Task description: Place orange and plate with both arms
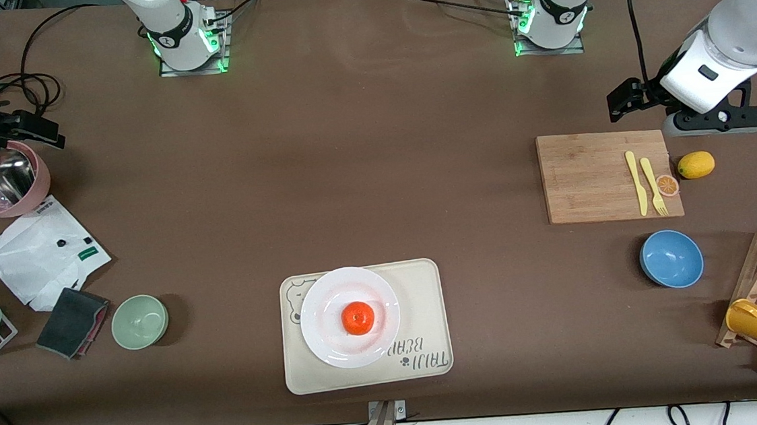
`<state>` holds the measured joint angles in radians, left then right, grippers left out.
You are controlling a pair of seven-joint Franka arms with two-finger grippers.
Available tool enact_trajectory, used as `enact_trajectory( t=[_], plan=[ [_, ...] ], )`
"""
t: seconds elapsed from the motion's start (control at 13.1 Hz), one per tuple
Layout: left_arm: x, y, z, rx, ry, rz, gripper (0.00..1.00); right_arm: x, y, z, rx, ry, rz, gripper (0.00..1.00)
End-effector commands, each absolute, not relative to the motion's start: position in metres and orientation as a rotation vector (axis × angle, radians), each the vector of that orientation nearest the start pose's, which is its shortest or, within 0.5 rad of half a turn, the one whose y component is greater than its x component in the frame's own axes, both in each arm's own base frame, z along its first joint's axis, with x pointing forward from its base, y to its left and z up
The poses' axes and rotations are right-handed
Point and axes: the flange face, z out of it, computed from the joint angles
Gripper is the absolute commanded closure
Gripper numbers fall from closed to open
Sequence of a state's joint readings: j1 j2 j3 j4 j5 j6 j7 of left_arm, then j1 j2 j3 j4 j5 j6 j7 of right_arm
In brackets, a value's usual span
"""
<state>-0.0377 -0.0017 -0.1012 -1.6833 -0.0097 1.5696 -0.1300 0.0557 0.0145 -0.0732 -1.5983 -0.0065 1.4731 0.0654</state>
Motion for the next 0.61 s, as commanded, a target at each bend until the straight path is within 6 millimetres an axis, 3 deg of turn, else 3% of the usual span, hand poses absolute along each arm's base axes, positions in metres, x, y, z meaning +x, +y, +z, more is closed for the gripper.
enact_trajectory(
  t=[0.0, 0.53],
  plan=[
    [0.5459, -0.0767, 0.5770, -3.117, 0.029, 0.182, 0.00, 0.5632, -0.0187, 0.6102, -3.157, 0.133, 0.184, 0.00],
    [0.5459, -0.0767, 0.5770, -3.117, 0.029, 0.182, 0.00, 0.5648, -0.0149, 0.6077, -3.162, 0.131, 0.188, 0.00]
  ],
)
